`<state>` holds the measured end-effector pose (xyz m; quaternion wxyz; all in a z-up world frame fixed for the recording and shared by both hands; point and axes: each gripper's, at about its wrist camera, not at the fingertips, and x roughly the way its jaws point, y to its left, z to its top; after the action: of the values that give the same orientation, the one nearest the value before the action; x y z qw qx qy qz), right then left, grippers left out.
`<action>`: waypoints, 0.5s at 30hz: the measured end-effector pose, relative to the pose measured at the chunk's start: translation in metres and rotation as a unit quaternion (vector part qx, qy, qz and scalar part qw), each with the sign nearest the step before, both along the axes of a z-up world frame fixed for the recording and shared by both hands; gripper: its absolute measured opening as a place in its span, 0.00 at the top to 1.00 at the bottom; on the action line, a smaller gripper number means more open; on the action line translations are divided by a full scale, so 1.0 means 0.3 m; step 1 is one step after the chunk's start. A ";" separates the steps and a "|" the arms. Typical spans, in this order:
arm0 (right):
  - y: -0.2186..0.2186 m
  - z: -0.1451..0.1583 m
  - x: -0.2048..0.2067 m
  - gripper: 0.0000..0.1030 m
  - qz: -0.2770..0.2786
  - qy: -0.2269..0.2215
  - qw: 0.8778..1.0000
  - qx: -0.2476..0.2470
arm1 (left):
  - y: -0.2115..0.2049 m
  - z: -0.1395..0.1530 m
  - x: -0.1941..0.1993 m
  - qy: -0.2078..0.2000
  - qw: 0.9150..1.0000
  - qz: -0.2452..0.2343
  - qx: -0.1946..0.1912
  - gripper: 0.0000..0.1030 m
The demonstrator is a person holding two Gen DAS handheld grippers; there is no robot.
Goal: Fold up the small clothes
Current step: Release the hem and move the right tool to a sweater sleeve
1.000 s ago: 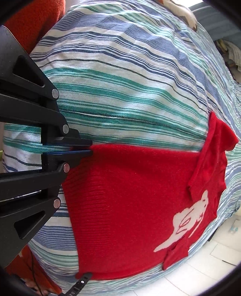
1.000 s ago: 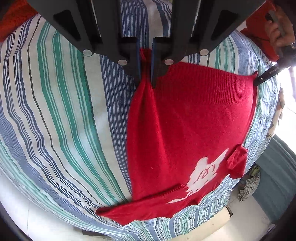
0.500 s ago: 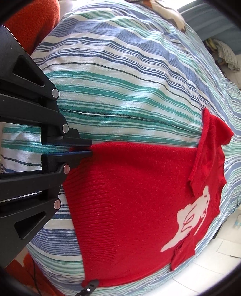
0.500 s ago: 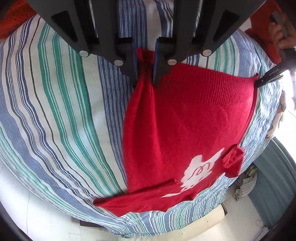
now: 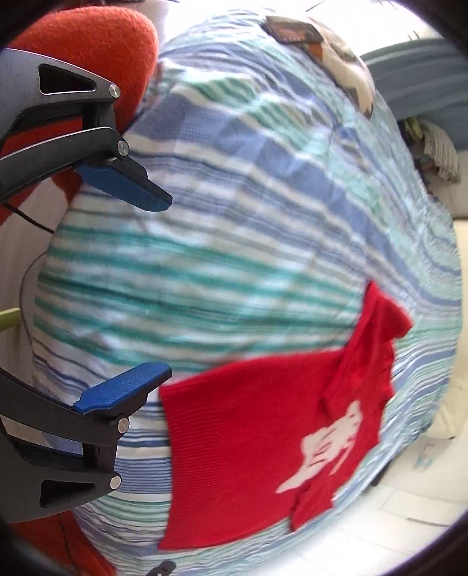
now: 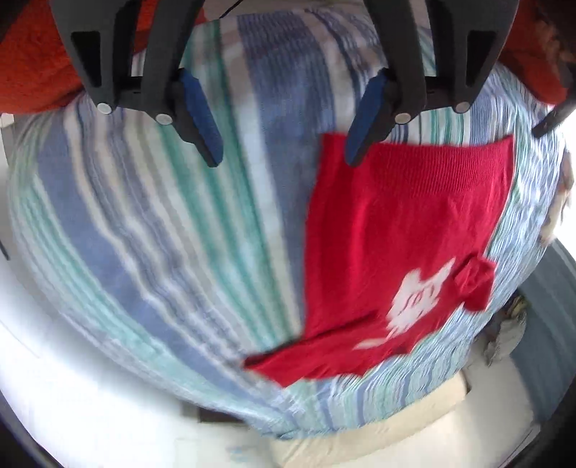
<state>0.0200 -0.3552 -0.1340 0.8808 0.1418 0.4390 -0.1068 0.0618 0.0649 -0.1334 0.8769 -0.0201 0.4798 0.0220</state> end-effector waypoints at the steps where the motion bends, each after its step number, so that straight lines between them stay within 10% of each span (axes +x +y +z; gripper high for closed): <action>1: -0.014 0.009 -0.007 0.27 -0.014 -0.009 1.000 -0.002 | 0.023 0.011 -0.005 -0.013 1.000 0.015 -0.001 0.14; 15: -0.107 0.005 -0.042 0.26 -0.100 -0.002 0.995 -0.021 | 0.098 0.038 -0.015 -0.065 0.995 0.078 0.006 0.12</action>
<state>0.0075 -0.3872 -0.1325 0.8696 0.1668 0.4182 -0.2026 0.0573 0.0944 -0.1220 0.9021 -0.0538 0.4182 0.0923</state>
